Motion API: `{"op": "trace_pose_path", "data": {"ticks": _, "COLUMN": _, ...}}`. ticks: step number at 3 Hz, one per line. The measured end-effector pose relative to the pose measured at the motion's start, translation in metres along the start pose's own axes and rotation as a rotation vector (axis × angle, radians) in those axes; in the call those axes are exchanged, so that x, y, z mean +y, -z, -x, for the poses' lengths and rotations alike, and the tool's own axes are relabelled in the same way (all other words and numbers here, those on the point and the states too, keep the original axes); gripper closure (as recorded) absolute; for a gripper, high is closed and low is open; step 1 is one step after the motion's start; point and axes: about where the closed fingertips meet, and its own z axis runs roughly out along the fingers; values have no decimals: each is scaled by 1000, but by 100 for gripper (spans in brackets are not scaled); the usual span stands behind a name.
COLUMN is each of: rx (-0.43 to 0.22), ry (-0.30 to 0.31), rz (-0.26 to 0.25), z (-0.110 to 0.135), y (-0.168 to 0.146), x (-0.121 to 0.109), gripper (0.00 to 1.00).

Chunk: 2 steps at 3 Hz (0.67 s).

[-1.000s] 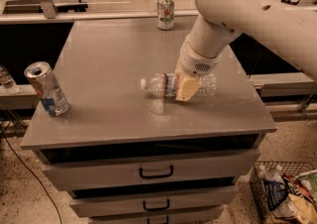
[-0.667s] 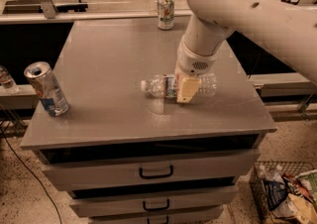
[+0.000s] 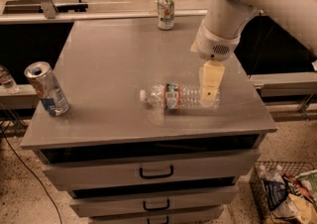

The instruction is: Knock water bottle over

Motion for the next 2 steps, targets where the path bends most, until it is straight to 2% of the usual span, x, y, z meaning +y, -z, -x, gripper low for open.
{"op": "trace_pose_path", "data": {"ticks": 1, "rx": -53, "ry": -55, "rz": -22, "z": -31, "y": 33, "x": -5, "gripper": 0}}
{"op": "trace_pose_path", "data": {"ticks": 2, "rx": -160, "ry": -120, "rz": -41, "z": -67, "y": 65, "x": -9, "gripper": 0}}
